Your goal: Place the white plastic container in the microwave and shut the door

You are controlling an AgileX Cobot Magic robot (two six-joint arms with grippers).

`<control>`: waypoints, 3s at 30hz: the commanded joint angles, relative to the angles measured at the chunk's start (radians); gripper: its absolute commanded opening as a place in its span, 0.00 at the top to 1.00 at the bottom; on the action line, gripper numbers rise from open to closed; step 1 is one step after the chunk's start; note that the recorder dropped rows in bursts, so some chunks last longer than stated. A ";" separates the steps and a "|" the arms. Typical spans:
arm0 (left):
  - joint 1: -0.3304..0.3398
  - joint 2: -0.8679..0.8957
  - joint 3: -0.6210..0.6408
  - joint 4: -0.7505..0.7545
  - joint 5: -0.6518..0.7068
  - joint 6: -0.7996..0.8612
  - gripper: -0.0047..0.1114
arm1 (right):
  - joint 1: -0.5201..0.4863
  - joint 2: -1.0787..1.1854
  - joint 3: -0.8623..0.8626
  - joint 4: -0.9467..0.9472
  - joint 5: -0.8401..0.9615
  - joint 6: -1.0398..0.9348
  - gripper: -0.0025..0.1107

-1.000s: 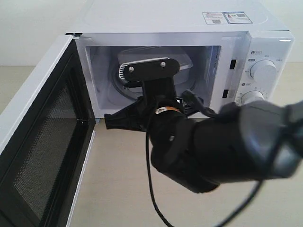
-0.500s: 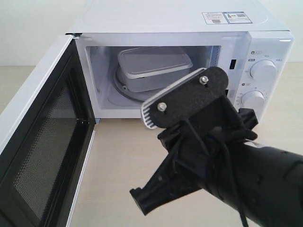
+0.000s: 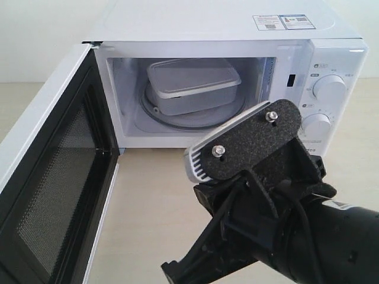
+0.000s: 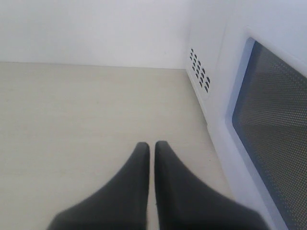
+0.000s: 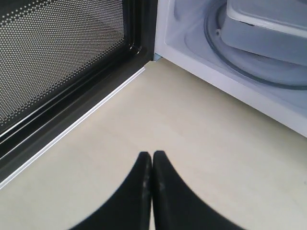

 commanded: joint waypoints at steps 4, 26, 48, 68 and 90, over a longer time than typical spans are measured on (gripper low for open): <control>0.002 -0.003 0.004 0.002 0.001 0.005 0.92 | 0.001 -0.006 0.007 0.001 -0.002 0.000 0.98; 0.002 -0.003 0.004 0.002 0.001 0.005 0.92 | -0.609 -0.463 0.278 0.001 0.600 0.001 0.98; 0.002 -0.003 0.004 0.002 0.001 0.005 0.92 | -1.156 -1.170 0.587 0.001 0.670 0.015 0.98; 0.002 -0.003 0.004 0.002 0.001 0.005 0.92 | -1.155 -1.192 0.587 0.001 0.685 0.041 0.98; 0.002 -0.003 0.004 0.002 0.001 0.005 0.92 | -1.155 -1.192 0.587 -1.754 0.950 1.572 0.98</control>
